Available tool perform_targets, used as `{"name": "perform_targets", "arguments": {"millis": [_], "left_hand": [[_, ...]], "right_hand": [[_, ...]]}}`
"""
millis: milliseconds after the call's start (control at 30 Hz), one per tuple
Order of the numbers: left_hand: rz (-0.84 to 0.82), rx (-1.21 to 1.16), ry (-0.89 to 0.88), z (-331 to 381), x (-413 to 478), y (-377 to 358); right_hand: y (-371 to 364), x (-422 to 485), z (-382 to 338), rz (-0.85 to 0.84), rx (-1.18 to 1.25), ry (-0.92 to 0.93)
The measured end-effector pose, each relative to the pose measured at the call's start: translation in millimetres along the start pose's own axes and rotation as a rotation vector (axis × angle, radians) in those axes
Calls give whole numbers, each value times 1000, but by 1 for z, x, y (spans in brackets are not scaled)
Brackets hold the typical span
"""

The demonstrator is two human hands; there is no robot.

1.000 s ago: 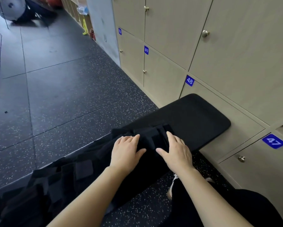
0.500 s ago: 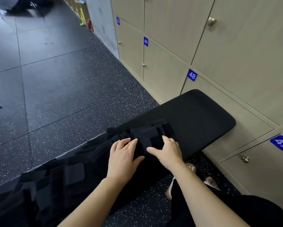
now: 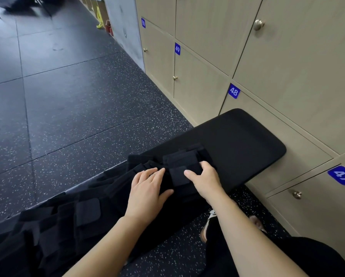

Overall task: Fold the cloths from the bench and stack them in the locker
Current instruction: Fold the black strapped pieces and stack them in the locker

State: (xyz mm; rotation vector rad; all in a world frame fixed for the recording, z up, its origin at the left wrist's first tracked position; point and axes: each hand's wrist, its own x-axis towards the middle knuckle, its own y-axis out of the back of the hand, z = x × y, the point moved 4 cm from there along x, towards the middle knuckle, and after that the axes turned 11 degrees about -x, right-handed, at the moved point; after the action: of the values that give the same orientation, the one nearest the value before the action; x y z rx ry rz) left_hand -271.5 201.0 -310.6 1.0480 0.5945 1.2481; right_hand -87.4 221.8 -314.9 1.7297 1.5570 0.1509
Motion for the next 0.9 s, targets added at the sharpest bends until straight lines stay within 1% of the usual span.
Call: {"name": "perform_targets", "arguments": {"millis": [167, 267, 367, 533, 667, 733, 767, 800, 867, 900], "left_hand": [[-24, -25, -1, 1, 0, 2], [-26, -10, -18, 4, 1, 4], [-25, -56, -13, 9, 7, 6], [-33, -218, 83, 17, 29, 14], [-65, -285, 148, 21, 48, 16], [-81, -335, 205, 21, 55, 15], [-77, -413, 259, 22, 59, 15], [-57, -541, 324, 24, 63, 16], [-39, -929, 486, 33, 71, 19], [-73, -1152, 561, 41, 75, 20]], "right_hand": [[23, 6, 9, 34, 83, 18], [33, 9, 11, 15, 173, 30], [38, 8, 8, -7, 283, 37], [49, 11, 4, 7, 370, 59], [66, 17, -2, 47, 426, 73], [74, 21, -6, 31, 482, 73], [77, 21, -8, 10, 517, 70], [80, 21, -10, -20, 555, 66], [85, 19, -17, -97, 614, 67], [88, 17, -20, -140, 633, 74]]}}
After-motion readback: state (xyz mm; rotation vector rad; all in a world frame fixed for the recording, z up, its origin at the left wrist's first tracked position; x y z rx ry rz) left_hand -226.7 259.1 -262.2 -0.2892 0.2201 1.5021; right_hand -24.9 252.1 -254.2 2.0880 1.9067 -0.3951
